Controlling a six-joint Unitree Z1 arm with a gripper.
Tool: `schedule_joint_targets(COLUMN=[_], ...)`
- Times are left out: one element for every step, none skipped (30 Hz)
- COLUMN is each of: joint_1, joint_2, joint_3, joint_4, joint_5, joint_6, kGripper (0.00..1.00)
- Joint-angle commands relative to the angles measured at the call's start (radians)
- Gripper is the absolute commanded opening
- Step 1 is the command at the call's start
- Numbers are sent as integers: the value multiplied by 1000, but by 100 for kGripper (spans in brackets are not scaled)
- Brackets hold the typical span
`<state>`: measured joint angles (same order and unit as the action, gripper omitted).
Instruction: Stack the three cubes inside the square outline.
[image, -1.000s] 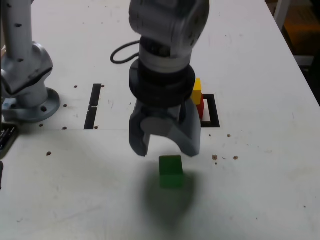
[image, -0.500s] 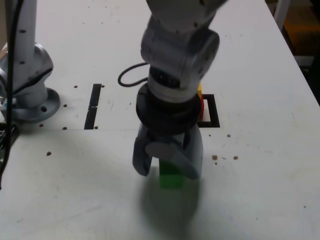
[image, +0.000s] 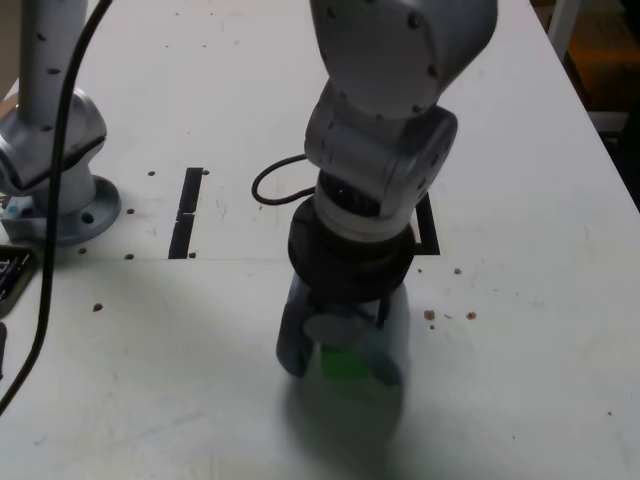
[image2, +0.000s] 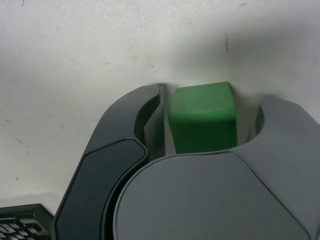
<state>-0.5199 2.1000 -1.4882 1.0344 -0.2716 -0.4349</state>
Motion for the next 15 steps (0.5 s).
schedule_joint_targets(joint_1=[-2, -2, -2, -2, -2, -2, -2, -2, -2, -2, -2, -2, -2, -2, -2], joint_2=[2, 1, -1, -3, -5, -7, -9, -11, -14, -18, -22, -28, -34, -43, -53], joint_3=[18, 29, 38, 43, 45, 45, 44, 43, 40, 38, 34, 29, 24, 16, 7], joint_4=[-27, -45, -67, -82, -92, -97, -98, -95, -91, -83, -72, -57, -44, -22, 3], joint_5=[-7, -8, -7, -4, 0, 6, 10, 15, 19, 23, 28, 34, 39, 46, 55], joint_6=[-6, -8, -11, -12, -12, -12, -12, -12, -14, -17, -21, -28, -33, -43, -54], kGripper=[50, 44, 37, 32, 28, 25, 24, 23, 22, 22, 21, 21, 21, 21, 21])
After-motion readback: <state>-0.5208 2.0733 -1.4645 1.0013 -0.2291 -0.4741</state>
